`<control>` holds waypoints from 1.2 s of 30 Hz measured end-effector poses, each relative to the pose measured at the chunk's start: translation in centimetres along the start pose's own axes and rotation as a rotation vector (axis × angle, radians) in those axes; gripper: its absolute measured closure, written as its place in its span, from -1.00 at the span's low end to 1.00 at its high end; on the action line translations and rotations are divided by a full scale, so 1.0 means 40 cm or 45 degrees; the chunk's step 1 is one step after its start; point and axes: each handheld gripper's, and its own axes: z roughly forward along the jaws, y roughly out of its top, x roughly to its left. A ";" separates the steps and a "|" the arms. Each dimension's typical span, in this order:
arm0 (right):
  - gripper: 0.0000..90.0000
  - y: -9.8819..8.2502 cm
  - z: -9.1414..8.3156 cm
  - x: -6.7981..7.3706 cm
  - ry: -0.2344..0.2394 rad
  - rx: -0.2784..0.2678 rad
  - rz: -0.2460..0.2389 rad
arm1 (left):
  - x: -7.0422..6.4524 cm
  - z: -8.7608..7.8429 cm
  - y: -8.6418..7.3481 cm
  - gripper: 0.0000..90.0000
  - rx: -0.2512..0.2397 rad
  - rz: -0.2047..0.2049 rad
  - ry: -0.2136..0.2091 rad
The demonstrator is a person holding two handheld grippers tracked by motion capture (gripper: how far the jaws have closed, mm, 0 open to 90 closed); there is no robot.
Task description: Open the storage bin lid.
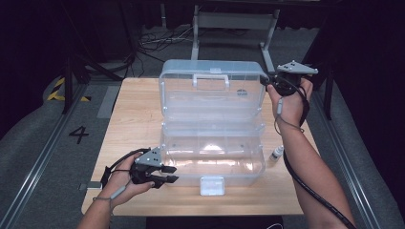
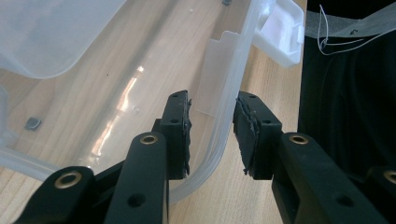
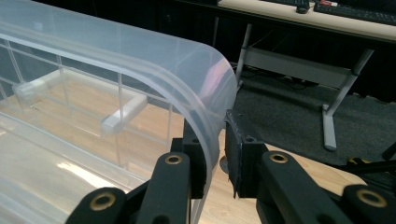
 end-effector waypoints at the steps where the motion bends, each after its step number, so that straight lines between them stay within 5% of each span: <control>1: 0.77 -0.001 0.003 -0.001 -0.001 -0.003 0.002 | 0.000 0.000 0.000 0.48 -0.001 -0.001 -0.001; 20: 0.82 -0.012 0.045 -0.017 0.004 -0.058 0.049 | 0.002 0.000 -0.001 0.48 -0.005 -0.001 -0.008; 36: 0.84 -0.027 0.084 -0.028 -0.003 -0.125 0.020 | 0.001 0.001 -0.003 0.48 -0.018 -0.006 -0.008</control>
